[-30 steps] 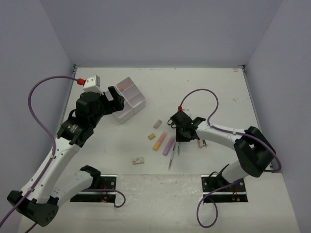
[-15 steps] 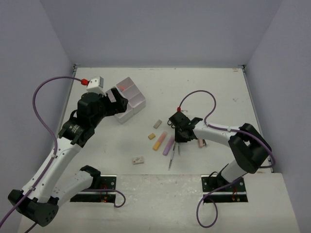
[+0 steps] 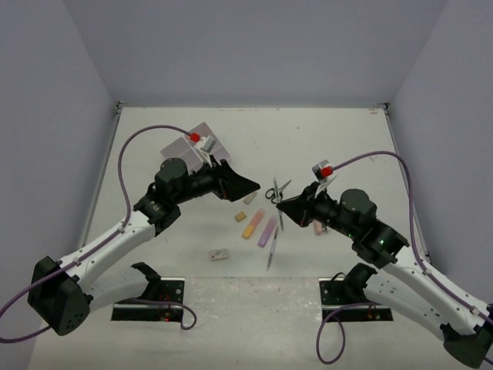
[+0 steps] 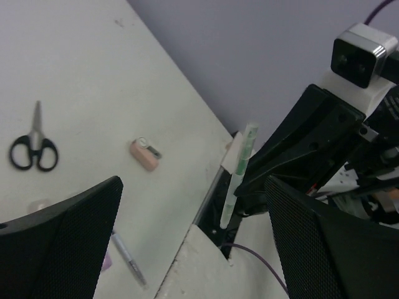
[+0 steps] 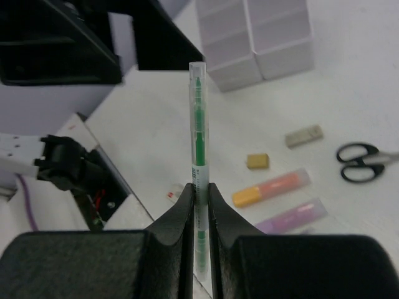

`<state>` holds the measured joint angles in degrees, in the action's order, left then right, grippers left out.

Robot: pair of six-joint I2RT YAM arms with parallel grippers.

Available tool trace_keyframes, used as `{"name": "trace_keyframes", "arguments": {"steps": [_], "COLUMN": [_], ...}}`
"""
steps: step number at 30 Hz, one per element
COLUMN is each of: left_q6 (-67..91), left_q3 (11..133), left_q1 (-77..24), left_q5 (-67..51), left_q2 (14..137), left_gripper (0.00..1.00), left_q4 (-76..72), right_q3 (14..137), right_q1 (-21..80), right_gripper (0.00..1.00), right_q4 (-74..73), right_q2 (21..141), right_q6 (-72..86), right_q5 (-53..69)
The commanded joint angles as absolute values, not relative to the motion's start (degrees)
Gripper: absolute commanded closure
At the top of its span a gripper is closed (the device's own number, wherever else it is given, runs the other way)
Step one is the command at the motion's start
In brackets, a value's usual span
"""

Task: Sort the stationery into containers
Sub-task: Pick up the pen from the center of the board, then place the pen in the storage box.

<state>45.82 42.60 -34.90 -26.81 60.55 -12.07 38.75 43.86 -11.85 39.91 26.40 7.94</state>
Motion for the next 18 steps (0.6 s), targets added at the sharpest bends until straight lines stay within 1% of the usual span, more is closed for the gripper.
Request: {"name": "trace_keyframes", "arguments": {"steps": [1, 8, 10, 11, 12, 15, 18], "left_q6": [49.4, 52.2, 52.2, 52.1, 52.1, 52.1, 52.1], "left_q3": [45.4, 44.6, 44.5, 44.6, 44.6, 45.3, 45.8], "left_q1": [-38.6, -40.7, -41.1, -41.2, -41.4, -41.4, -41.8], "left_q5": [-32.9, -36.6, -36.6, -36.6, -36.5, -36.7, -37.3], "left_q2": [63.7, 66.6, 67.0, 67.4, 67.5, 69.1, 69.9], "left_gripper": [0.06, 0.12, 0.17, 0.22, 0.33, 0.58, 0.75], "left_q4": [-25.2, -32.6, -33.2, -33.2, -33.1, -32.1, -32.1], "right_q3": [38.9, 40.5, 41.1, 41.3, 41.5, 41.8, 42.5], "right_q1": [43.9, 44.0, 44.0, 44.0, 44.0, 44.0, 44.0], "right_gripper": [1.00, 1.00, 1.00, 1.00, 1.00, 1.00, 1.00], "right_q4": [-5.6, -5.8, -5.5, -5.3, -5.1, -4.6, -5.2], "right_q2": [39.7, 40.7, 40.8, 40.9, 40.9, 40.9, 41.7], "right_q6": [20.9, 21.2, 21.2, 21.2, 21.3, 21.2, 21.1], "right_q5": [20.9, 21.9, 22.7, 23.1, 23.3, 23.1, 22.1]}}
